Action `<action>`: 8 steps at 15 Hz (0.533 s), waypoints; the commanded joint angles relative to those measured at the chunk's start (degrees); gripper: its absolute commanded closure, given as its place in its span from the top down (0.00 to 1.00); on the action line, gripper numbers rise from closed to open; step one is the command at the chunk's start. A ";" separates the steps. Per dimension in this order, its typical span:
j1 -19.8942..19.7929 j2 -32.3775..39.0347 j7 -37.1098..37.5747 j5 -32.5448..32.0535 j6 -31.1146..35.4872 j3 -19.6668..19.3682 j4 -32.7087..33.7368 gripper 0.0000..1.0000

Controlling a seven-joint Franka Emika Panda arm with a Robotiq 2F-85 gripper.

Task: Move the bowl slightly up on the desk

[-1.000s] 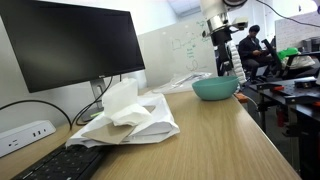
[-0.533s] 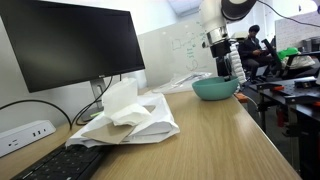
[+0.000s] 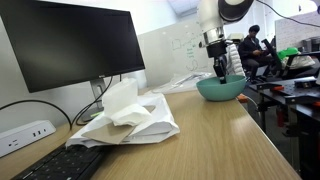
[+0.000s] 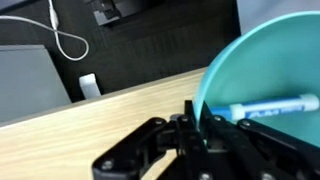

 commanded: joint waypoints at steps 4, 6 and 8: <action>-3.20 -3.21 6.80 -2.44 2.43 -2.11 2.00 0.00; -4.29 -2.75 8.53 -1.83 2.41 -2.79 4.70 0.01; -4.63 -1.65 8.35 0.20 2.25 -3.38 7.97 0.01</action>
